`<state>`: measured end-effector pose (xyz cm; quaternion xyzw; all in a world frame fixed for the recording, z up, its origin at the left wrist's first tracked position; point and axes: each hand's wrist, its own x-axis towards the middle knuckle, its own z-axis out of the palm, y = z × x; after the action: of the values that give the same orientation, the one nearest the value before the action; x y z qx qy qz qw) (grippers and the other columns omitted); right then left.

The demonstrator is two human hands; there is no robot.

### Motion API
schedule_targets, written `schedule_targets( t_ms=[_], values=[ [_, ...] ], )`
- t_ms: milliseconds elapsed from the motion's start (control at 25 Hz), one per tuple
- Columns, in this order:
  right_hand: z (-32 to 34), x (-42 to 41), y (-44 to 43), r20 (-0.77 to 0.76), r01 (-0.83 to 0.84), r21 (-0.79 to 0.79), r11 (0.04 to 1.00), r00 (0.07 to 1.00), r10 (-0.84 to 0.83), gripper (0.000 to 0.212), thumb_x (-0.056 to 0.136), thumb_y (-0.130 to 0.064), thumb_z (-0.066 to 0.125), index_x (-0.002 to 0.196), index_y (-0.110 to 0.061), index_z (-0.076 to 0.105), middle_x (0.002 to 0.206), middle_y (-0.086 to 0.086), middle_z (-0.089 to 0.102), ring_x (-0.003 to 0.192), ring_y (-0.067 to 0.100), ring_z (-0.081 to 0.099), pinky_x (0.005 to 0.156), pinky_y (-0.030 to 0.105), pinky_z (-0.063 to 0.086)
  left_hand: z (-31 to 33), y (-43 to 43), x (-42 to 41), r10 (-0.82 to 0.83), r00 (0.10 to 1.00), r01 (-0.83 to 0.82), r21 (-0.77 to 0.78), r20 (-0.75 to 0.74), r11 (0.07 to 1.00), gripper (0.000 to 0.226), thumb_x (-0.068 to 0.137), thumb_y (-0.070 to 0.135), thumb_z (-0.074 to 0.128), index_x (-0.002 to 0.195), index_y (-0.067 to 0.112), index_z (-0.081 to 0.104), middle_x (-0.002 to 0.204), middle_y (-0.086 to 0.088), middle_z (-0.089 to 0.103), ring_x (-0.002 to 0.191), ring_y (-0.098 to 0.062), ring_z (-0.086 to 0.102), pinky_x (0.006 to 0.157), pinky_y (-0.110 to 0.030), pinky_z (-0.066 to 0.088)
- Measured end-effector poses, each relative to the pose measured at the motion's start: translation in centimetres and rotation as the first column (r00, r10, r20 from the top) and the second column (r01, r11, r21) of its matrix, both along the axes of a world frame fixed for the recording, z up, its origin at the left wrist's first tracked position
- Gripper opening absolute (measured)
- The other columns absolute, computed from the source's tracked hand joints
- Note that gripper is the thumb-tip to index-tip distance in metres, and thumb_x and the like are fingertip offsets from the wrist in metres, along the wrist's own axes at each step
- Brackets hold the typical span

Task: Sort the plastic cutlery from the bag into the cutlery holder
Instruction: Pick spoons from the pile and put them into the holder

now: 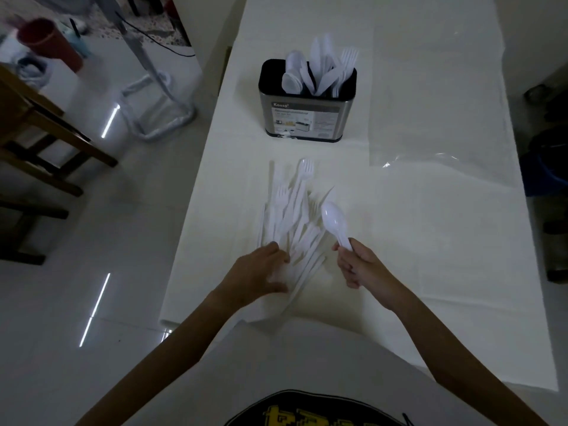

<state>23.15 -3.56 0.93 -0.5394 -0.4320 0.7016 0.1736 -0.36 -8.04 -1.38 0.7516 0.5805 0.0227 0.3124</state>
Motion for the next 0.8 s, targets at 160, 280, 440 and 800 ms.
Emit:
schedule_targets(
  t_ms=[160,280,440,800],
  values=[
    [-0.1,0.0,0.4,0.028,-0.001,0.022,1.000,1.000,0.000,0.016,0.102,-0.019,0.035,0.102,-0.011,0.050,0.063,-0.002,0.034,0.043,0.007,0.028,0.042,0.020,0.027,-0.2,0.9,0.5,0.087,0.985,-0.077,-0.077,0.146,0.994,0.043,0.082,0.025,0.069,0.122,0.015,0.055,0.122,-0.003,0.057,0.106,-0.017,0.055,0.085,-0.022,0.043],
    [0.1,0.2,0.9,0.029,0.034,0.047,0.998,0.999,-0.035,0.017,0.102,-0.019,0.036,0.099,-0.013,0.051,0.063,-0.002,0.035,0.043,0.007,0.029,0.042,0.021,0.027,0.3,2.3,0.5,0.220,0.936,-0.207,-0.079,0.274,0.975,0.041,0.081,0.015,0.070,0.120,0.009,0.059,0.120,-0.007,0.061,0.101,-0.018,0.058,0.078,-0.011,0.040],
    [0.5,1.0,1.4,0.082,0.040,0.118,0.992,0.995,-0.050,0.018,0.101,-0.017,0.037,0.103,-0.006,0.051,0.065,-0.001,0.039,0.043,0.007,0.031,0.044,0.022,0.027,2.4,4.3,0.6,0.363,0.819,-0.258,-0.281,0.444,0.924,0.032,0.088,0.015,0.063,0.119,0.009,0.061,0.112,-0.004,0.064,0.084,-0.018,0.065,0.070,-0.017,0.053],
    [2.0,1.3,3.7,0.462,-0.353,0.514,0.782,0.882,0.095,0.014,0.096,-0.010,0.042,0.097,-0.019,0.053,0.086,-0.012,0.066,0.057,0.000,0.052,0.061,0.031,0.040,4.7,7.0,2.2,0.190,0.917,-0.129,-0.191,0.352,0.973,0.039,0.101,0.025,0.036,0.073,0.006,0.056,0.063,0.006,0.055,0.047,0.003,0.049,0.051,-0.007,0.037]
  ],
)
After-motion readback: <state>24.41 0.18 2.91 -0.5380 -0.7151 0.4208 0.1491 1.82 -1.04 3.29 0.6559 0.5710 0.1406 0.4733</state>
